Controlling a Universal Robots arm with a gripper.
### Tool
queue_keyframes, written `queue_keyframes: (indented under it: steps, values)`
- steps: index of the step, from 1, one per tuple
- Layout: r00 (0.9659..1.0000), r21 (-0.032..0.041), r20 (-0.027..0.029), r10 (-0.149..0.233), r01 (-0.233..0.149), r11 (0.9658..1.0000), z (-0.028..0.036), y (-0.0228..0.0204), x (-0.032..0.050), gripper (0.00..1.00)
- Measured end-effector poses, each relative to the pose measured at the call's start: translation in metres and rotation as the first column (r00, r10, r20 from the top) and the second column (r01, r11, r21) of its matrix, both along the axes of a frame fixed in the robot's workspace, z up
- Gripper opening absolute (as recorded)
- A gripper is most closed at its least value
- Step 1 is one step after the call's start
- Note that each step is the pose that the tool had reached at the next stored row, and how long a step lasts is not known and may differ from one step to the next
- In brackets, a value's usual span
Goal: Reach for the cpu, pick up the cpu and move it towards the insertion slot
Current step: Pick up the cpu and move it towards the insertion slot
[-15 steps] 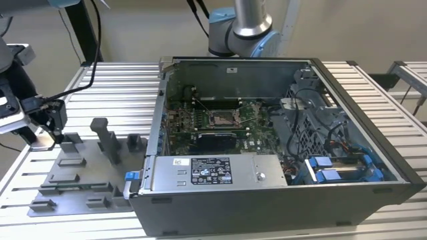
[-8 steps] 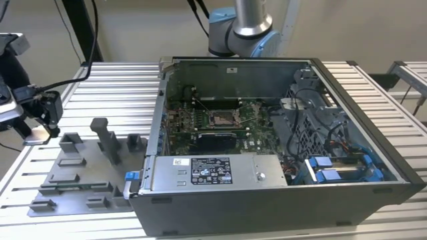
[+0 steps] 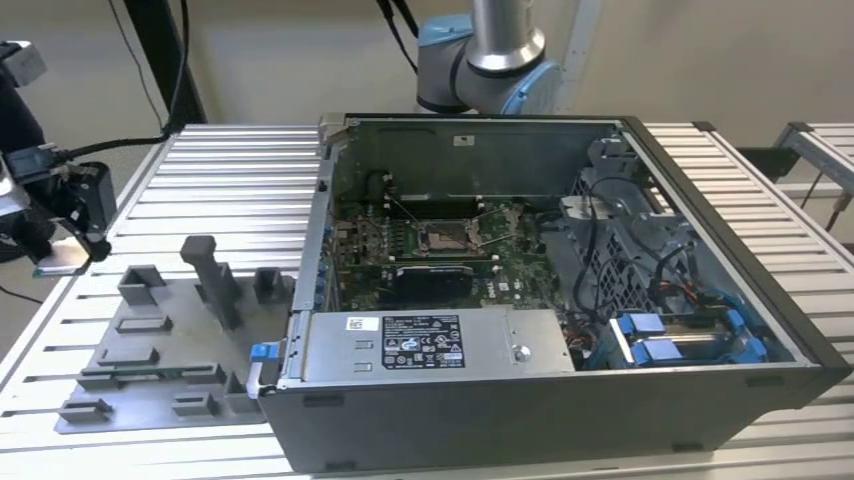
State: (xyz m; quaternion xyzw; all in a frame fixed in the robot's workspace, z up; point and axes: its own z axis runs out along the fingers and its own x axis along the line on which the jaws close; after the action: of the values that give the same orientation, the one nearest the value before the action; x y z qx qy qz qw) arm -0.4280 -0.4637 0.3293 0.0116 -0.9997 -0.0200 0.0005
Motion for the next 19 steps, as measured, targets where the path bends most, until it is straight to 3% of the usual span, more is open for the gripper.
queue_keyframes:
  steps: [7, 13, 19]
  values:
    - [1.0000, 0.0000, 0.0000, 0.000, 0.000, 1.0000, 0.0155, 0.0000, 0.0000, 0.00]
    - [1.0000, 0.0000, 0.0000, 0.000, 0.000, 1.0000, 0.0248, 0.0000, 0.0000, 0.00]
    - [1.0000, 0.0000, 0.0000, 0.000, 0.000, 1.0000, 0.0416, 0.0000, 0.0000, 0.00]
